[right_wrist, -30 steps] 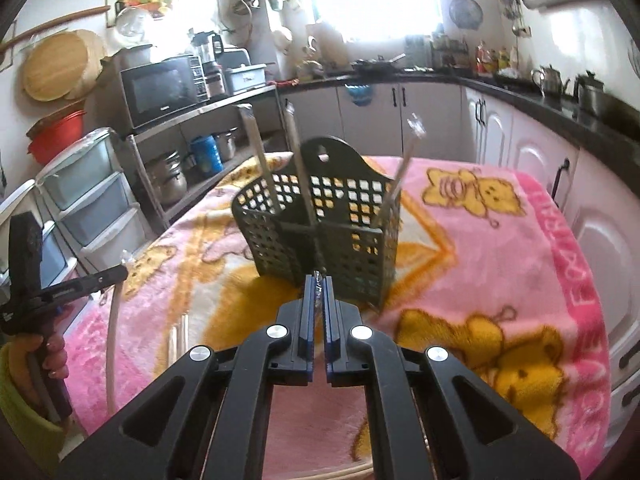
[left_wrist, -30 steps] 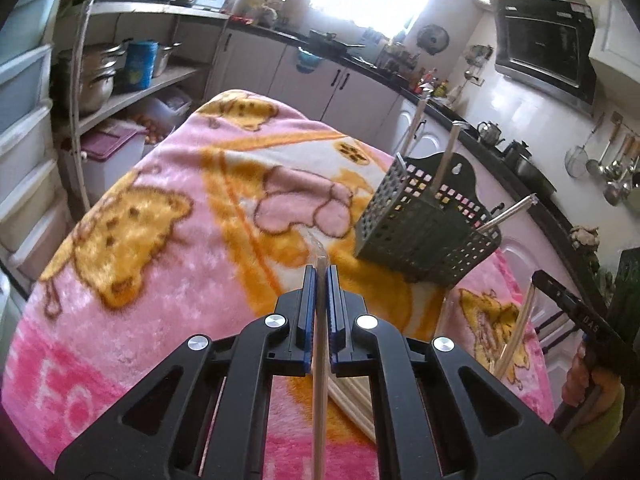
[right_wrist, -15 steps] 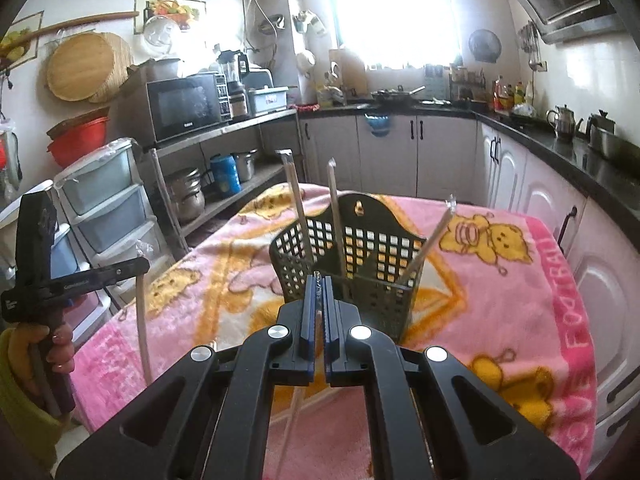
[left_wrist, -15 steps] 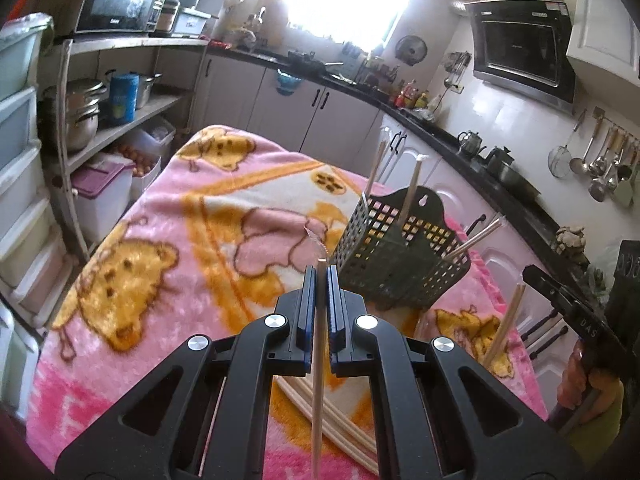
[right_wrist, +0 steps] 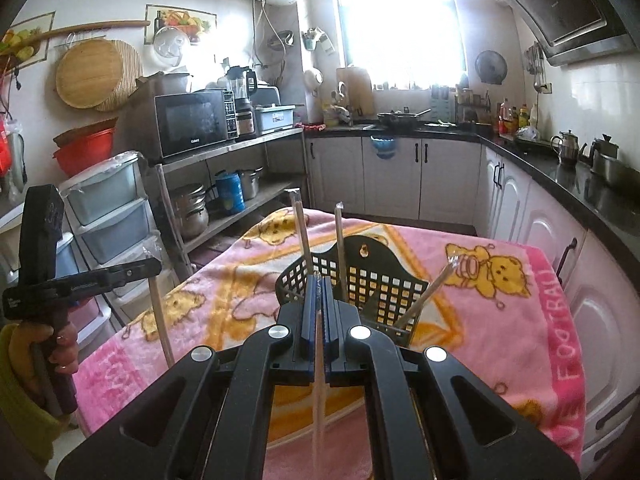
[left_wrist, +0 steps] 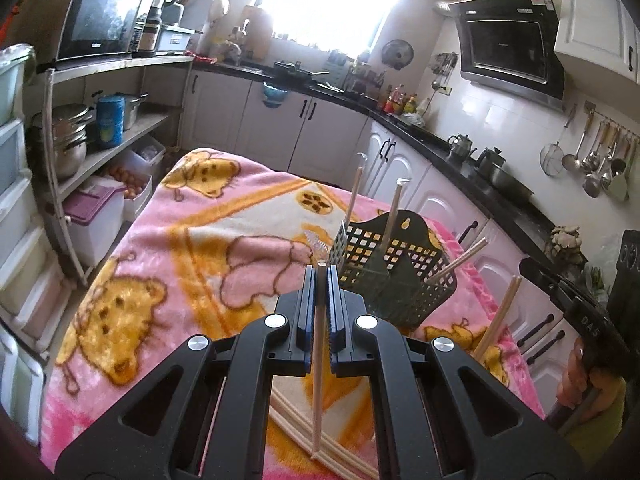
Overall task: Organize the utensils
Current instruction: 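Lift the chopstick with the left gripper and carry it above the caddy, then lower the chopstick into a caddy slot and open the left gripper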
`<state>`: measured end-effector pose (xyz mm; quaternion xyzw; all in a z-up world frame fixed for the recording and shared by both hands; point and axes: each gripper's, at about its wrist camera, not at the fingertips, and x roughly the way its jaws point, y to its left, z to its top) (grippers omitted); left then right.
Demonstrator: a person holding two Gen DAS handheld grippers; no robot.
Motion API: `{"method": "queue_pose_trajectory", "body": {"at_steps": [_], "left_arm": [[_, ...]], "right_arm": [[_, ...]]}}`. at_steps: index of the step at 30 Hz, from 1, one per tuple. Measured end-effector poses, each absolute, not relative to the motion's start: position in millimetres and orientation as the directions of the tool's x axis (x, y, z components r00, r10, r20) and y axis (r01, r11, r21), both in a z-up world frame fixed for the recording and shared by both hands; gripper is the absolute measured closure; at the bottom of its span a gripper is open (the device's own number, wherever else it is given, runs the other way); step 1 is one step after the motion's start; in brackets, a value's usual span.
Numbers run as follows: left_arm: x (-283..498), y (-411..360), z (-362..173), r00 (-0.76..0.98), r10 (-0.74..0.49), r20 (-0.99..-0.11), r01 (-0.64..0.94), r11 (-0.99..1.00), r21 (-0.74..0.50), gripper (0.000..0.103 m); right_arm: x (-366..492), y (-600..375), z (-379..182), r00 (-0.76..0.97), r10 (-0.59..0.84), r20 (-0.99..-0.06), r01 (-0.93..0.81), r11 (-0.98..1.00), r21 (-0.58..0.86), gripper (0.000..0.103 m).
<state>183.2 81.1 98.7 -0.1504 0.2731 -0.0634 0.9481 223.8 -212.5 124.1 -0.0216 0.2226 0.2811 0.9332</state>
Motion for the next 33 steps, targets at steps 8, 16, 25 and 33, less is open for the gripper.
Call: {"method": "queue_pose_trajectory", "body": {"at_steps": [8,16,25,33], "left_arm": [[202.0,72.0,114.0,0.847,-0.221,-0.484,0.070,0.948,-0.310,0.102],[227.8,53.6,144.4,0.860,-0.261,-0.438,0.135,0.945,-0.298,0.102],[260.2,33.3,177.4,0.873,-0.293,-0.389,0.191,0.941,-0.279,0.102],[283.9,19.2,199.4,0.895,-0.300,-0.329,0.211,0.937,-0.280,0.102]], "right_arm": [[236.9,-213.3,133.8,0.758,0.504,-0.414,-0.520,0.850,0.081,0.100],[249.8,-218.0,155.9,0.787,0.489,-0.376,-0.500,0.863,0.075,0.100],[270.3,-225.9,184.7,0.824,0.466,-0.322,-0.473,0.879,0.059,0.100],[294.2,-224.3,205.3,0.847,0.457,-0.273,-0.453,0.888,0.079,0.100]]}}
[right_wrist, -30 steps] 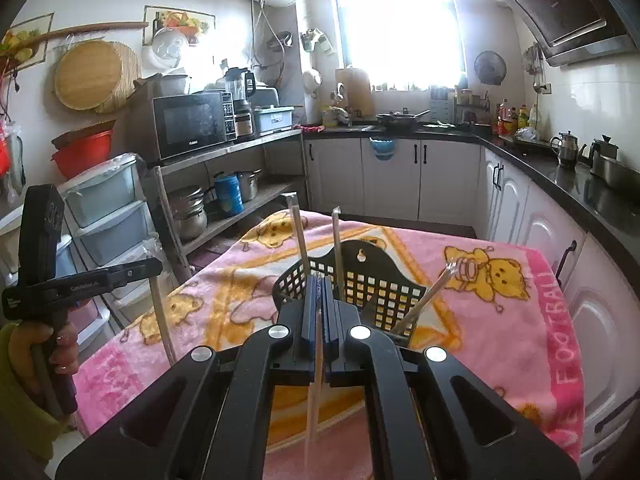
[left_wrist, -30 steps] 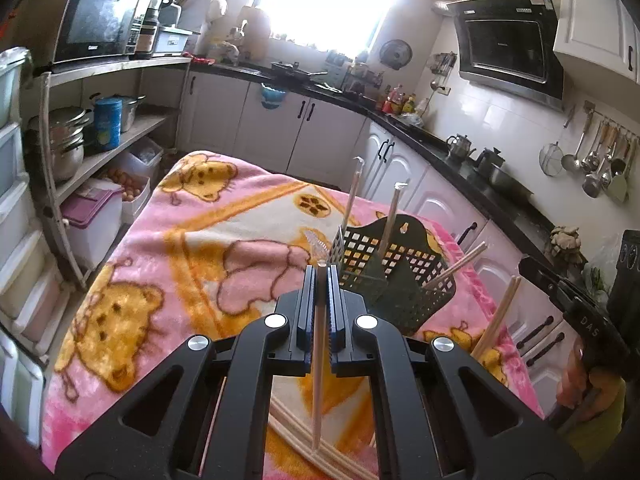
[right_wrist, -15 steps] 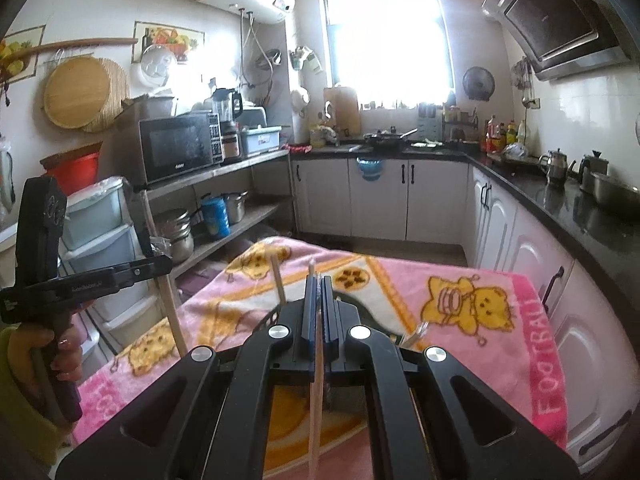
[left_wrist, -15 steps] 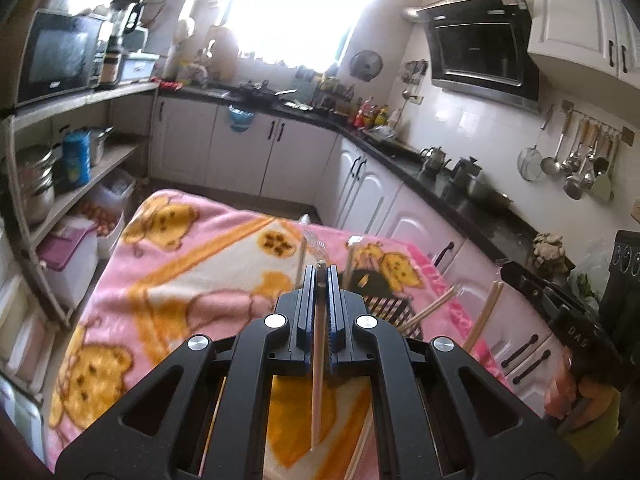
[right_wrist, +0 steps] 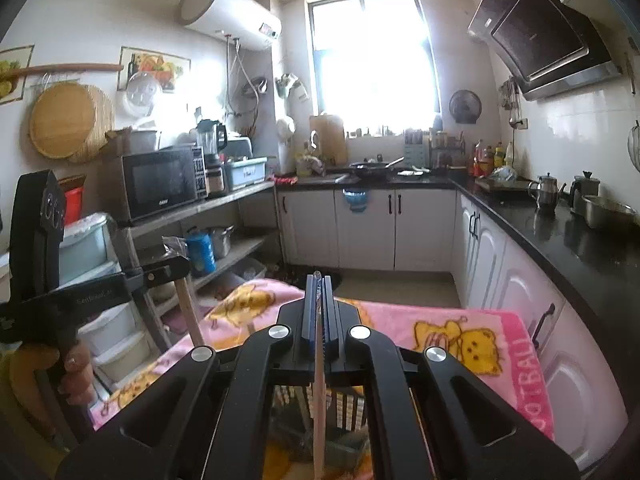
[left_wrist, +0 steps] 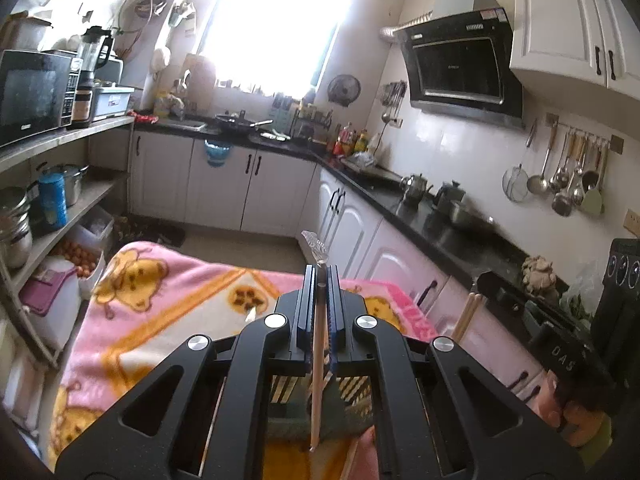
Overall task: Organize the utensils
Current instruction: 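Lower the chopstick into a caddy slot and open the left gripper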
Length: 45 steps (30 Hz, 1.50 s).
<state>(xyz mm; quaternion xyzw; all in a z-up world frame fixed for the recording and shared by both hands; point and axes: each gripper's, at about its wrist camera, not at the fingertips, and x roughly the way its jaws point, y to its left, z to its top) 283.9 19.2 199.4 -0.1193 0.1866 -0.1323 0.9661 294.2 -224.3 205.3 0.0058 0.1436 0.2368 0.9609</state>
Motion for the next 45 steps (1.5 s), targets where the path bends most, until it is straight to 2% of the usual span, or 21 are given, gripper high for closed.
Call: {"method": "queue_pose_trajectory", "body": {"at_steps": [10,23,45], "left_arm": [[316.3,4.8,188.5,0.896,-0.326,-0.301,0.228,0.921,-0.317,0.102],[332.7,-11.9,141.5,0.890,-0.322,-0.323,0.234,0.930,-0.284,0.102],[327.3,-19.3,93.4,0.866,-0.323,-0.383,0.225,0.934,-0.279,0.102]], "right_arm": [[328.3,-221.9,208.9,0.866,0.434,-0.249,-0.425,0.900,0.094,0.100],[375.7,-223.9,161.7,0.875,0.381,-0.299,-0.359,0.924,0.129,0.100],[367.8,-250.6,110.3,0.874,0.312,-0.372,-0.286,0.950,0.124,0.100]]}}
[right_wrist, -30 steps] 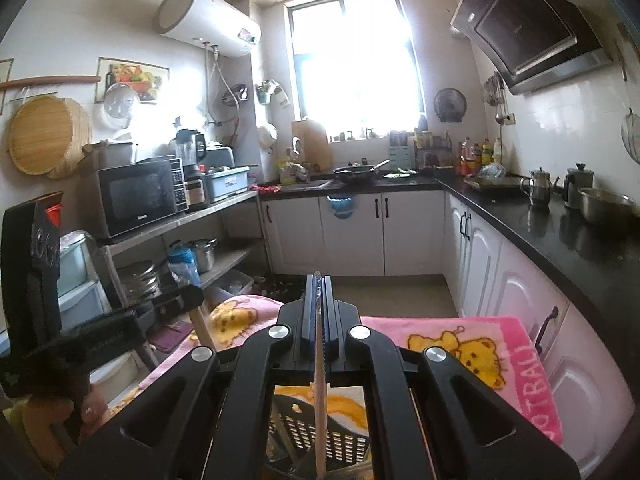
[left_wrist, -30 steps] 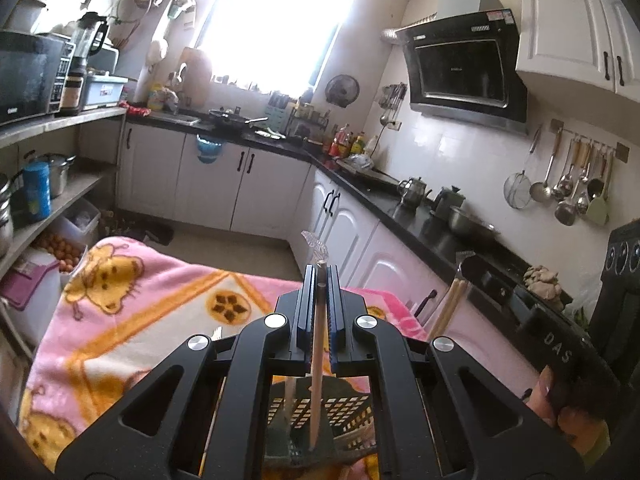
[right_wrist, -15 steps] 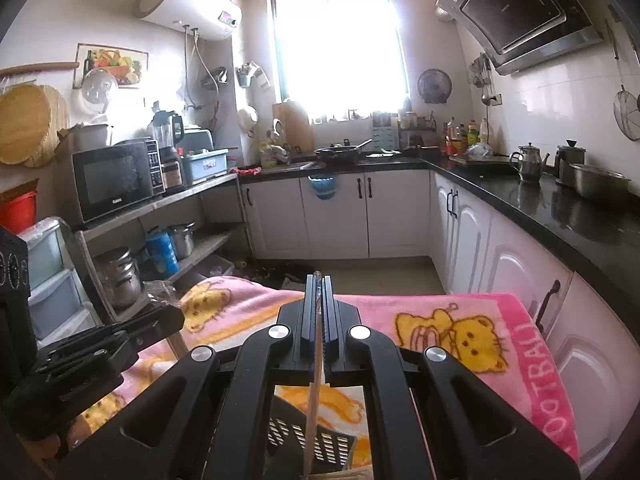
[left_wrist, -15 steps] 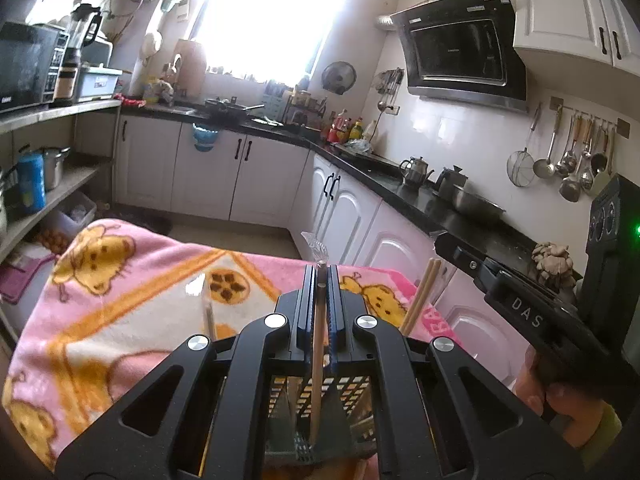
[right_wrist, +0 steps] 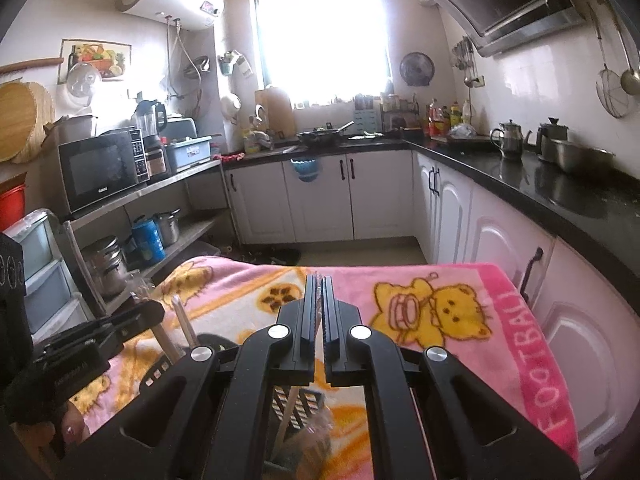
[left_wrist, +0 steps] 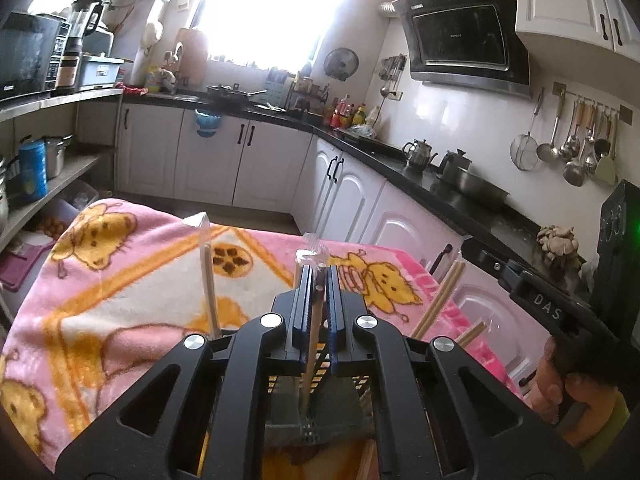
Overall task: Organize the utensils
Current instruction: 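Lower the chopstick into a caddy slot and open the left gripper, then raise the left tool and lower it to the chopstick pile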
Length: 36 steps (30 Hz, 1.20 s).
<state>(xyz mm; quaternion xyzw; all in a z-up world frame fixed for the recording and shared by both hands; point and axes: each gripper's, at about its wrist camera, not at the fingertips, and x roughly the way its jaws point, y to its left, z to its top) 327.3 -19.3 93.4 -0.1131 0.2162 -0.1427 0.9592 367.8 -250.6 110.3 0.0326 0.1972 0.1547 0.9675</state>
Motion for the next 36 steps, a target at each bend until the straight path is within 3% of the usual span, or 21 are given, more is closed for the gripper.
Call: {"method": "queue_pose_trajectory", "body": {"at_steps": [8,12,24,29,36], "left_arm": [[321.7,-16.0,89.0,0.859,-0.310,-0.408,0.209,0.939,-0.273,0.102],[318.2,-14.7,87.1,0.853,-0.306,-0.422,0.203,0.941,-0.271,0.090],[302.1,-7.7,81.9,0.843,-0.310,-0.440,0.199,0.939,-0.280,0.073],[292.3,-2.0,79.5,0.841,-0.302,-0.448,0.186,0.940,-0.286,0.069],[270.9,6.7,72.4,0.839,-0.289,-0.462,0.163,0.942,-0.293,0.052]], "right_arm": [[357.5,-259.1,104.2,0.866,0.299,-0.400,-0.274,0.954,0.120,0.099],[354.1,-259.5,104.1,0.862,0.295,-0.412,-0.272,0.955,0.114,0.095],[336.0,-265.0,104.7,0.862,0.289,-0.417,-0.272,0.957,0.101,0.075],[327.3,-267.7,99.9,0.857,0.287,-0.428,-0.273,0.957,0.096,0.073],[313.4,-268.4,91.9,0.843,0.295,-0.450,-0.281,0.954,0.099,0.068]]}}
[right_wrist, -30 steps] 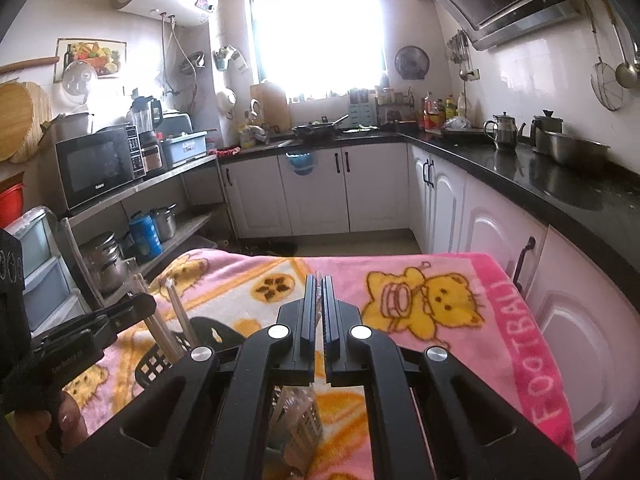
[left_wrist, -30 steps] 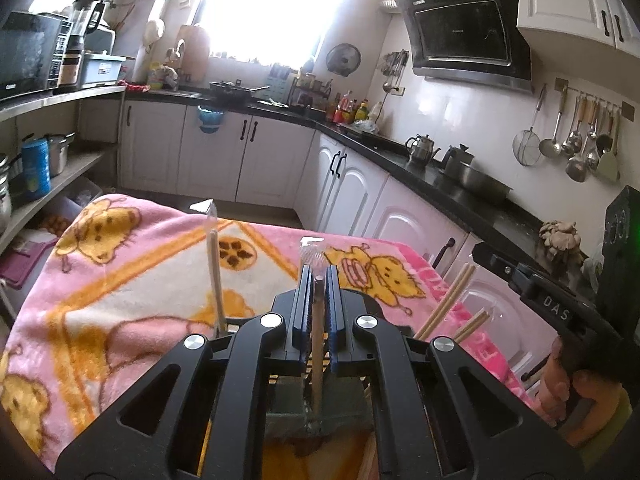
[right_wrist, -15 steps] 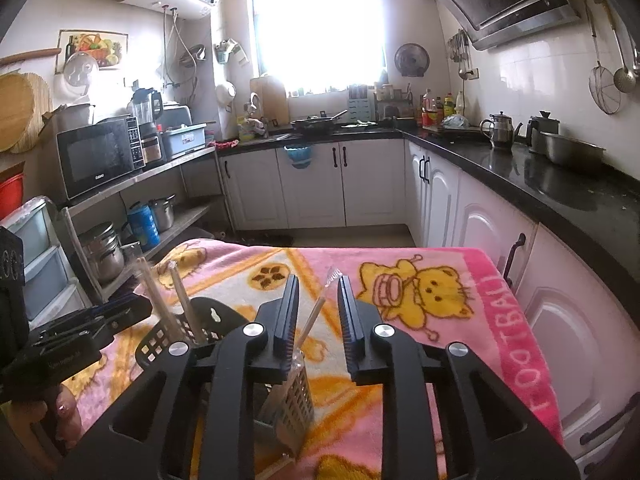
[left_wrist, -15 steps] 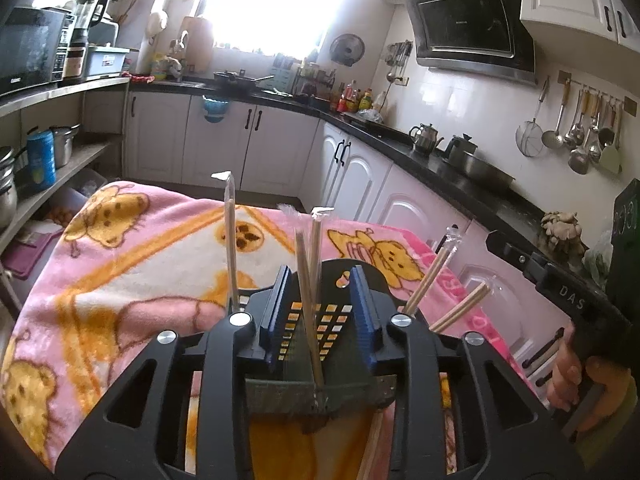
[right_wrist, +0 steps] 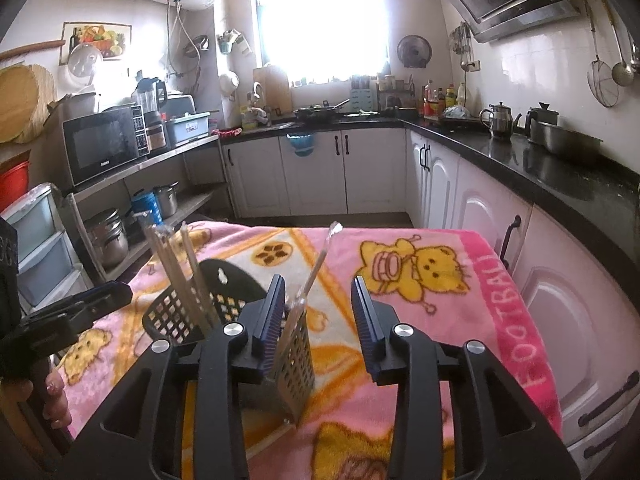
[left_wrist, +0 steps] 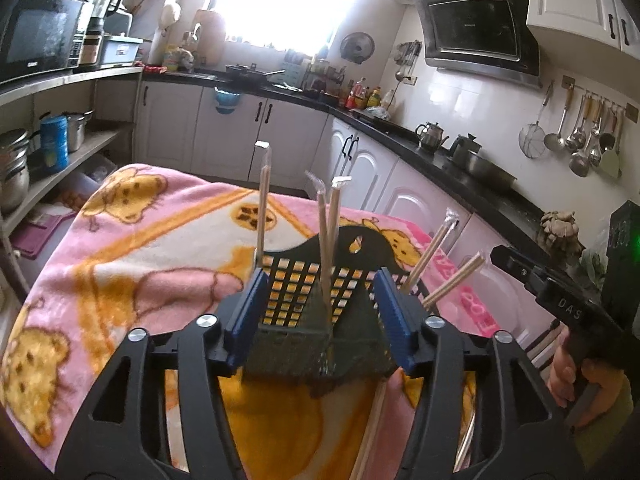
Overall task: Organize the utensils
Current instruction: 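Raise the left tool and lower it to the chopstick pile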
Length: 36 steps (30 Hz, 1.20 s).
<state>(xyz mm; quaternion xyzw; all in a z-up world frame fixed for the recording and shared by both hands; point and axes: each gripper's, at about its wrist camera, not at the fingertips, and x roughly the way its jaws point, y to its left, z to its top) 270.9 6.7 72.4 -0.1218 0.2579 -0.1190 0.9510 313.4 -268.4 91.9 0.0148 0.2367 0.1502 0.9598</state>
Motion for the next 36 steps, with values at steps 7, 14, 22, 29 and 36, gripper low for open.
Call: {"method": "queue_pose_trajectory", "body": {"at_steps": [7,14,22,29,36], "left_arm": [[251.7,16.1,60.4,0.824,-0.271,-0.497,0.135,0.947,-0.291,0.037],[229.0,25.6,48.9,0.819,-0.231,-0.525,0.094,0.957,-0.275,0.030],[205.1,39.4,35.4,0.812,-0.193,-0.552,0.042,0.961,-0.274,0.028],[188.0,48.3,23.3,0.803,-0.182,-0.568,0.015,0.958,-0.287,0.026],[174.5,51.2,8.7,0.785,-0.187,-0.590,0.001,0.954,-0.301,0.026]], "right_arm": [[296.2,-265.9,80.1,0.822,0.317,-0.473,-0.302,0.947,0.110,0.064],[281.4,-257.3,68.0,0.798,0.342,-0.496,-0.330,0.937,0.114,0.060],[268.6,-247.6,48.1,0.762,0.370,-0.531,-0.359,0.925,0.128,0.059],[258.4,-240.7,34.4,0.734,0.384,-0.560,-0.376,0.917,0.135,0.058],[244.9,-241.3,23.7,0.723,0.380,-0.577,-0.379,0.916,0.130,0.058]]}}
